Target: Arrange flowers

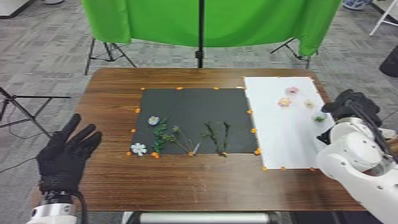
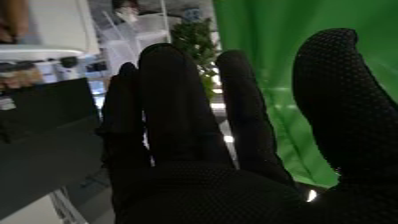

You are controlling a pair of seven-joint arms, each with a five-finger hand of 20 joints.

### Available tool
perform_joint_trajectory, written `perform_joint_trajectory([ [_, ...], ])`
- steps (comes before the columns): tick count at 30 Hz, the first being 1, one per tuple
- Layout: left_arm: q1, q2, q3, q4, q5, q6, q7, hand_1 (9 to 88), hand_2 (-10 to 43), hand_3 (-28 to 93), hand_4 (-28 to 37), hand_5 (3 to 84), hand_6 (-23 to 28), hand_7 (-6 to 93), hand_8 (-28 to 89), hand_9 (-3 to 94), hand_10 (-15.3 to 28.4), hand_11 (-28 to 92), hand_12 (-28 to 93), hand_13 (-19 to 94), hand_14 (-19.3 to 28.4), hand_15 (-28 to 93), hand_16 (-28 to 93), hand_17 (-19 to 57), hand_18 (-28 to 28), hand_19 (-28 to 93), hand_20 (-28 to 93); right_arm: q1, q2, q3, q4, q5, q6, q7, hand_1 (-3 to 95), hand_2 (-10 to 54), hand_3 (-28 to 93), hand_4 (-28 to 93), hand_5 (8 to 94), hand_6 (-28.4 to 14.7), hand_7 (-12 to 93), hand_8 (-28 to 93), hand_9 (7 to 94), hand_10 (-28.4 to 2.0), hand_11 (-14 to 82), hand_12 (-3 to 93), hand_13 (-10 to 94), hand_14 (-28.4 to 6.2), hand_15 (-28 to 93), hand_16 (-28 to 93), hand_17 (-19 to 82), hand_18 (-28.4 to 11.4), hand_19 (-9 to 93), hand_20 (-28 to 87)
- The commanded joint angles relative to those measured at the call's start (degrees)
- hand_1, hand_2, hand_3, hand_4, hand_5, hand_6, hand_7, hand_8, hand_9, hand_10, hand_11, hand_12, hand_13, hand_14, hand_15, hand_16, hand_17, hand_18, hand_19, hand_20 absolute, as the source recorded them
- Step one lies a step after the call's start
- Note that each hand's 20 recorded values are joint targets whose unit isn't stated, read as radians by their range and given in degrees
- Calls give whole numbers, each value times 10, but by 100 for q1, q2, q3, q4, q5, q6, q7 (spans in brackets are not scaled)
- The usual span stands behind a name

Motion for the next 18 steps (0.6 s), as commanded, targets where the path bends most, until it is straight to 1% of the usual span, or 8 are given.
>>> perform_joint_trajectory([
  [1, 31, -155, -31, 17, 101, -82, -171, 157, 77, 800, -283, 343, 68, 100, -97, 348, 202, 220, 100, 229, 284, 551, -106, -97, 276, 539, 94, 351, -2, -572, 366, 139, -175, -218, 368, -95, 792, -283, 505, -12, 146, -127, 481, -199, 205, 140, 483, -161, 764, 108, 205, -284, 784, 344],
  [2, -2, -174, -30, 25, 109, -84, -195, 159, 77, 800, -283, 343, 68, 101, -97, 348, 202, 221, 100, 229, 284, 551, -106, -97, 276, 539, 94, 418, 6, -672, 399, 100, -191, -246, 368, -95, 793, -283, 503, -9, 148, -127, 480, -198, 204, 140, 481, -159, 762, 107, 201, -284, 780, 344],
  [6, -6, -86, 15, 26, 44, -30, -91, 164, 75, 802, -283, 343, 68, 103, -97, 348, 201, 221, 100, 229, 284, 551, -106, -97, 276, 539, 94, 898, -41, -1191, 668, 153, -174, -229, 366, -95, 793, -283, 498, -1, 152, -129, 482, -193, 200, 141, 478, -158, 760, 105, 193, -284, 769, 344],
  [8, -13, -101, 20, 29, 52, -48, -84, 166, 75, 802, -283, 343, 68, 103, -97, 348, 202, 221, 100, 229, 284, 551, -106, -97, 276, 539, 94, 1075, -98, -1360, 812, 82, -230, -193, 367, -95, 791, -283, 496, 1, 154, -130, 483, -192, 198, 142, 479, -158, 759, 104, 193, -284, 768, 347],
  [10, -19, -26, 61, 36, -3, -23, 6, 167, 74, 802, -283, 343, 68, 103, -98, 348, 202, 221, 100, 229, 284, 552, -106, -97, 276, 539, 94, 1246, -135, -1512, 918, 79, -180, -137, 365, -95, 789, -283, 496, 2, 155, -131, 484, -190, 197, 142, 480, -158, 759, 103, 192, -284, 766, 350],
  [16, -31, -57, 46, 39, 28, -40, -37, 168, 73, 805, -283, 343, 68, 104, -98, 348, 202, 222, 100, 229, 284, 552, -106, -97, 276, 539, 94, 1621, -159, -1985, 1110, -16, -275, -130, 363, -95, 778, -283, 498, 2, 153, -132, 493, -191, 198, 142, 484, -158, 757, 101, 193, -284, 761, 359],
  [17, -22, -55, 51, 37, 17, -40, -21, 168, 73, 805, -283, 343, 68, 103, -98, 348, 202, 222, 100, 229, 284, 553, -106, -97, 276, 539, 94, 1689, -168, -2077, 1148, 18, -361, -147, 368, -95, 774, -283, 514, 11, 156, -133, 511, -186, 203, 142, 494, -155, 756, 101, 193, -284, 759, 360],
  [18, -32, -94, 32, 41, 48, -66, -74, 168, 73, 805, -283, 343, 68, 103, -98, 348, 202, 221, 100, 229, 284, 553, -106, -97, 276, 539, 94, 1713, -190, -2148, 1205, -22, -371, -146, 378, -95, 771, -283, 537, 18, 162, -137, 539, -176, 214, 143, 509, -151, 753, 102, 195, -284, 756, 362],
])
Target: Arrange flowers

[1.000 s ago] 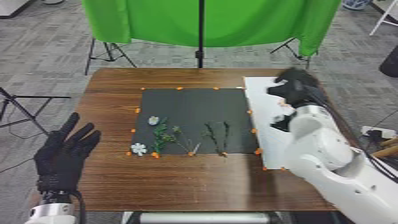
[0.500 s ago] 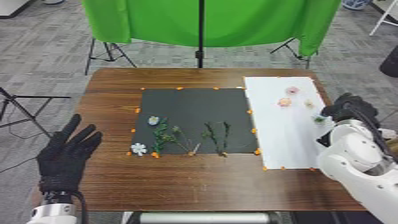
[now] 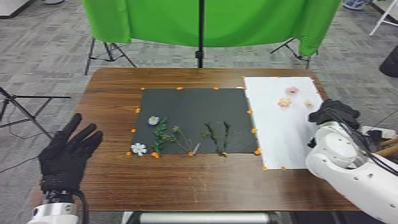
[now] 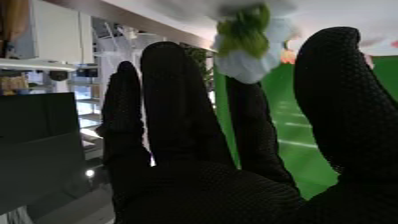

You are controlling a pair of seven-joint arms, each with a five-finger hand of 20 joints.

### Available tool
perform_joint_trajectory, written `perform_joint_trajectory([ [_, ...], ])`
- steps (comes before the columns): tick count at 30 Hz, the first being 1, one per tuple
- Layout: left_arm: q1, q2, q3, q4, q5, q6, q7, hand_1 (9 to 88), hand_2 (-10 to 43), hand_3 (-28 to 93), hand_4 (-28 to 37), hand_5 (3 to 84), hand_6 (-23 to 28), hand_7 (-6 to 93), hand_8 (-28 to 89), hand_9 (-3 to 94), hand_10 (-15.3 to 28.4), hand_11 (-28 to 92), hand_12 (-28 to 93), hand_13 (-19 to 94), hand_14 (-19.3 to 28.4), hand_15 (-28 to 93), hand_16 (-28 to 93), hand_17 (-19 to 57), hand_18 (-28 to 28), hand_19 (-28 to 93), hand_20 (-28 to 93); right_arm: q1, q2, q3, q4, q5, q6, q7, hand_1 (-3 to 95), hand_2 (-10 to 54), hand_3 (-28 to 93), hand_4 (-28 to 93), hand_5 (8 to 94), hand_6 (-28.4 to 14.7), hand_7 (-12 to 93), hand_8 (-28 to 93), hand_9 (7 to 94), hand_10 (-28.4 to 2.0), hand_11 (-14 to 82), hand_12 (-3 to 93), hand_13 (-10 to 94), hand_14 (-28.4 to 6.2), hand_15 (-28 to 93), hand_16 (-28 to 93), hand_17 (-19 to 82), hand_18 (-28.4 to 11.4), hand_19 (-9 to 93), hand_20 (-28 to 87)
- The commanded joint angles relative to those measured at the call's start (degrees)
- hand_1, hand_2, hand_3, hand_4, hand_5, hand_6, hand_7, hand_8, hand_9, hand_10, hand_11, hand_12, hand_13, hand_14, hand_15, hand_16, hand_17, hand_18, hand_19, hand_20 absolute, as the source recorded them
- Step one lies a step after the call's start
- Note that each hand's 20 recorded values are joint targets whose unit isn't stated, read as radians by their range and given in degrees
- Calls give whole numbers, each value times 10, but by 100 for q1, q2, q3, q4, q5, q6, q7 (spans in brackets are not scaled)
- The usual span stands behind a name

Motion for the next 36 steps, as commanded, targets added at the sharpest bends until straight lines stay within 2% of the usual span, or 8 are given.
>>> perform_joint_trajectory([
  [1, 33, -40, 5, 30, 5, -40, -19, 168, 73, 804, -283, 343, 68, 103, -98, 348, 202, 221, 100, 229, 284, 553, -106, -97, 276, 539, 94, 473, -83, -492, 242, -178, -245, 11, 386, -95, 769, -283, 558, 21, 165, -140, 561, -169, 220, 144, 528, -146, 749, 108, 196, -284, 754, 365],
  [8, 29, -101, -43, 23, 53, -71, -45, 168, 73, 804, -283, 344, 69, 103, -97, 348, 201, 223, 100, 229, 284, 554, -107, -97, 275, 538, 94, 347, -131, -570, 333, -40, -636, 57, 502, -95, 708, -283, 706, 44, 161, -71, 766, -98, 179, 215, 663, -91, 674, 217, 230, -282, 777, 365],
  [13, 43, -125, -56, 15, 73, -77, -49, 168, 73, 804, -283, 344, 69, 103, -97, 348, 202, 223, 99, 229, 284, 553, -108, -97, 276, 539, 94, 370, -115, -799, 473, -354, -212, 80, 592, -95, 630, -283, 778, 38, 157, -19, 865, -73, 82, 301, 724, -47, 640, 287, 272, -255, 803, 363],
  [16, 32, -87, -32, 9, 47, -53, -11, 169, 73, 804, -283, 344, 69, 102, -97, 348, 201, 223, 100, 229, 284, 553, -108, -97, 275, 539, 94, 196, -106, -587, 366, -554, 135, 83, 633, -95, 608, -283, 864, 37, 180, 23, 932, -42, 102, 329, 795, -30, 637, 283, 318, -231, 827, 363],
  [23, 101, -124, -145, -30, 75, -47, -51, 169, 73, 804, -283, 344, 69, 102, -97, 348, 201, 223, 100, 229, 284, 552, -107, -97, 275, 538, 94, 257, -237, -357, -682, -1072, 774, -438, 627, -95, 637, -283, 885, 32, 187, 28, 937, -37, 152, 312, 823, -28, 642, 262, 353, -215, 840, 369],
  [26, 95, -67, -125, -9, -49, 15, -3, 169, 73, 804, -283, 344, 69, 103, -97, 348, 201, 223, 99, 229, 284, 553, -107, -97, 276, 539, 94, 753, -613, -744, -1012, -897, 872, -917, 621, -95, 649, -283, 885, 31, 188, 30, 937, -38, 155, 312, 824, -28, 643, 261, 354, -215, 840, 370],
  [29, 78, -93, -159, -10, 5, -3, -60, 168, 73, 804, -283, 344, 69, 102, -97, 348, 202, 223, 99, 229, 284, 553, -107, -97, 276, 539, 94, 1354, -1174, -1348, -1043, -724, 863, -1409, 616, -95, 659, -283, 883, 31, 191, 33, 937, -39, 155, 315, 822, -28, 645, 262, 349, -214, 841, 373],
  [36, 2, 62, -73, -5, -76, 29, 34, 168, 74, 802, -283, 344, 69, 103, -97, 348, 202, 223, 100, 229, 284, 553, -107, -98, 275, 539, 94, 2122, -2471, -2278, -661, -422, 599, -1904, 604, -95, 671, -283, 870, 31, 200, 37, 937, -40, 151, 330, 803, -32, 664, 265, 329, -208, 835, 378],
])
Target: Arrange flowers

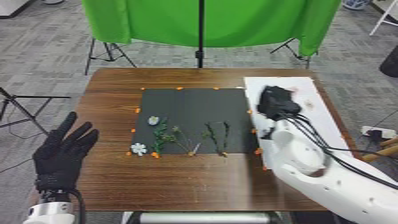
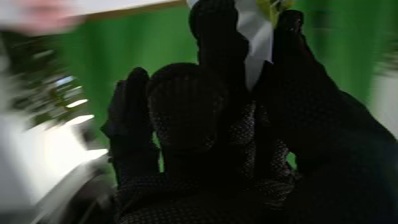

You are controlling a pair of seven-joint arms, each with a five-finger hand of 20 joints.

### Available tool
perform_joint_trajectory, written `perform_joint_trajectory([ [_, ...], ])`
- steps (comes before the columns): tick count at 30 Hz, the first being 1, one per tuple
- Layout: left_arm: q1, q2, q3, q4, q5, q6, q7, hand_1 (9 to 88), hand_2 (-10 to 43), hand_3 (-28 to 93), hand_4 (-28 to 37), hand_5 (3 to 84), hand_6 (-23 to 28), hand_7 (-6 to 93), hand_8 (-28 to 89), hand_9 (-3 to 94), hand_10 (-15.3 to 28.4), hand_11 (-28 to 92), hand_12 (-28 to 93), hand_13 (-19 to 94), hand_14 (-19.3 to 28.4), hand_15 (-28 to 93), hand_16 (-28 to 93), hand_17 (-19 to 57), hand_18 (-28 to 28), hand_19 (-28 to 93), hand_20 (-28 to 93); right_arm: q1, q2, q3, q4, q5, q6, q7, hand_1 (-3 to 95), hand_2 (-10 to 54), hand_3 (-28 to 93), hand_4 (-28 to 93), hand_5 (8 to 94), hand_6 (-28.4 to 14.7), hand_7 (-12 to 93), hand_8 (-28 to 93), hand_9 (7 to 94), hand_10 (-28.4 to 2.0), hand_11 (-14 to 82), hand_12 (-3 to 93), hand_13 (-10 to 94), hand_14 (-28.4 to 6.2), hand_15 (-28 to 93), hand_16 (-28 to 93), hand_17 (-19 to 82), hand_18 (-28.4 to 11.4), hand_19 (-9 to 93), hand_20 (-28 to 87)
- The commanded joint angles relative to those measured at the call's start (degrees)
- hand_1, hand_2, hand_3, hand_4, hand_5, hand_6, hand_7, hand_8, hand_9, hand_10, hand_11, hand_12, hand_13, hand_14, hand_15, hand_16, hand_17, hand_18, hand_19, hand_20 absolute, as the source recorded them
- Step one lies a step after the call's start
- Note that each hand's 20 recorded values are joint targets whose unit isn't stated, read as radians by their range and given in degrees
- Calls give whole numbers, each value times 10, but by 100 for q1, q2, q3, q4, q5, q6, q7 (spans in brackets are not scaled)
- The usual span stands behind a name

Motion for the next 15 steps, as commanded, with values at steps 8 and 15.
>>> perform_joint_trajectory([
  [8, 12, 31, -126, -25, 21, 38, -150, 168, 74, 803, -283, 344, 69, 103, -97, 348, 202, 222, 99, 229, 284, 553, -107, -98, 276, 539, 95, 904, -2583, -807, 648, -11, -868, -918, 596, -95, 674, -283, 860, 30, 207, 27, 937, -48, 150, 356, 778, -37, 690, 263, 309, -205, 825, 386],
  [15, -64, 196, -52, -3, -47, 52, -111, 168, 75, 803, -283, 345, 69, 102, -98, 348, 203, 221, 99, 230, 284, 553, -108, -97, 276, 539, 94, 955, -2812, -1103, 878, 32, -1338, -827, 582, -95, 668, -283, 849, 29, 198, 12, 930, -63, 148, 382, 740, -51, 714, 259, 281, -224, 808, 395],
])
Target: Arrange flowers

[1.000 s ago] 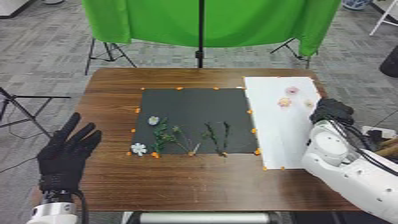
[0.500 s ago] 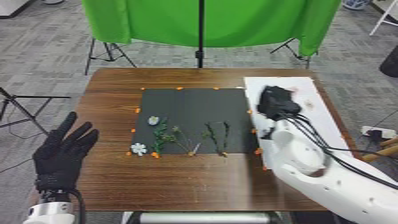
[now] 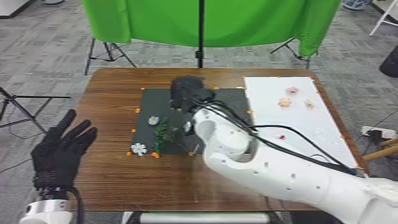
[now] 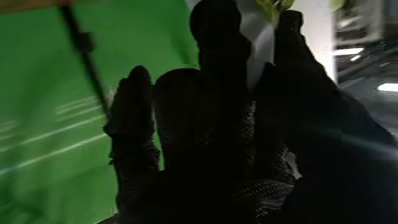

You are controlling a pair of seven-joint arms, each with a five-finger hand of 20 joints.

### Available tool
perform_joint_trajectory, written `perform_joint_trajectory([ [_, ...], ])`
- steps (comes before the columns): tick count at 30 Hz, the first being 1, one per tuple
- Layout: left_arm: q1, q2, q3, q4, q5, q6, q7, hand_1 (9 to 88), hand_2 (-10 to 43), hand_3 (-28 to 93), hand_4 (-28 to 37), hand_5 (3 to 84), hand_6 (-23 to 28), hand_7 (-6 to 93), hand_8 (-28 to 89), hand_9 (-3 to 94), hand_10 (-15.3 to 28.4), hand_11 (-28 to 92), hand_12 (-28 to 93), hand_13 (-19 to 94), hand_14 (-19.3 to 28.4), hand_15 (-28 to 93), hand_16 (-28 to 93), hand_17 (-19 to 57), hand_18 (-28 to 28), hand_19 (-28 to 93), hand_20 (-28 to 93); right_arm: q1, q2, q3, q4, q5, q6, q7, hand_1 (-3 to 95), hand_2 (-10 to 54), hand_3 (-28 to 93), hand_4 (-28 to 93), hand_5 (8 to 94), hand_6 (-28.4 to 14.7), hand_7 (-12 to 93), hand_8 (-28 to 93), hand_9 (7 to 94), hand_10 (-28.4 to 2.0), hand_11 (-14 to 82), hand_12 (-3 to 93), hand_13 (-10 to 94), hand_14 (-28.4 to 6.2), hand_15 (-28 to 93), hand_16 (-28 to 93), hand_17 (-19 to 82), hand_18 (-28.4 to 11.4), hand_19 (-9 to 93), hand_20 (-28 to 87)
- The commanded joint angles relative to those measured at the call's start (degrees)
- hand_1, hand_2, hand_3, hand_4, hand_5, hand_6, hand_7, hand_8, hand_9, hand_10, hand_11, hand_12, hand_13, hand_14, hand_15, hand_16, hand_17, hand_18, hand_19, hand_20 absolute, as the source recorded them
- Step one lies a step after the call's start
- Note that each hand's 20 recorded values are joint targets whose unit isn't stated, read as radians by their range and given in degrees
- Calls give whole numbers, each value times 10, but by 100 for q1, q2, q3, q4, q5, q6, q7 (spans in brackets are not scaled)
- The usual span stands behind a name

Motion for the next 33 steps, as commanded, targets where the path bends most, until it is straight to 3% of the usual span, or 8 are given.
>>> perform_joint_trajectory([
  [1, -53, 93, 35, 7, 0, 15, -75, 168, 74, 804, -283, 345, 69, 102, -98, 348, 202, 221, 99, 230, 284, 553, -108, -97, 275, 539, 94, -34, -327, -396, 209, -96, -402, 121, 580, -95, 667, -283, 845, 28, 194, 10, 928, -66, 149, 384, 738, -53, 715, 258, 280, -228, 804, 395],
  [7, -103, 160, 49, 16, -7, 8, -142, 169, 74, 804, -283, 345, 69, 103, -98, 347, 201, 222, 100, 229, 284, 554, -107, -98, 275, 539, 94, -174, -398, -378, 302, -356, -744, 166, 572, -95, 660, -283, 816, 29, 174, -2, 904, -69, 159, 386, 713, -57, 720, 259, 271, -238, 787, 403],
  [15, -167, 124, 46, 39, 33, -26, -269, 169, 74, 805, -283, 345, 70, 102, -97, 348, 202, 222, 100, 229, 284, 554, -108, -97, 275, 537, 94, -198, -393, -433, 297, -651, -1111, 184, 546, -95, 642, -283, 766, 25, 155, -19, 862, -75, 193, 376, 670, -78, 748, 241, 253, -254, 779, 411],
  [17, -155, 199, 67, 33, -30, 16, -217, 169, 74, 804, -283, 345, 69, 102, -98, 348, 202, 222, 100, 229, 284, 554, -108, -97, 275, 537, 94, -212, -400, -447, 290, -779, -1151, 210, 529, -95, 649, -283, 751, 26, 155, -25, 842, -78, 218, 362, 658, -82, 756, 232, 247, -258, 779, 412],
  [26, -150, 164, 74, 35, 11, -22, -218, 171, 75, 805, -283, 345, 70, 101, -97, 348, 203, 223, 100, 229, 284, 554, -108, -97, 274, 538, 94, -160, -384, -472, 196, -762, -1151, 164, 465, -95, 687, -283, 696, 27, 155, -126, 762, -101, 353, 273, 620, -99, 777, 218, 212, -280, 761, 430],
  [29, -131, 275, 136, 37, -92, 48, -70, 172, 74, 807, -283, 345, 70, 102, -97, 348, 203, 223, 100, 229, 284, 555, -108, -97, 274, 538, 94, -186, -397, -381, 169, -754, -1176, 84, 445, -95, 705, -283, 682, 23, 154, -127, 741, -110, 391, 245, 605, -105, 783, 217, 206, -282, 760, 436],
  [31, -114, 258, 124, 31, -87, 48, -70, 174, 74, 806, -283, 345, 70, 103, -97, 348, 203, 224, 100, 230, 284, 555, -108, -98, 274, 538, 94, -173, -401, -366, 148, -748, -1202, 80, 431, -95, 722, -283, 675, 21, 155, -127, 727, -116, 412, 232, 598, -109, 787, 216, 203, -283, 758, 439],
  [33, -71, 400, 182, 26, -194, 106, 78, 175, 74, 806, -283, 345, 70, 102, -98, 348, 202, 224, 100, 230, 284, 555, -108, -97, 274, 538, 94, -152, -393, -373, 144, -766, -1161, 85, 420, -95, 737, -283, 670, 20, 154, -127, 715, -123, 433, 218, 592, -111, 789, 214, 201, -283, 756, 442],
])
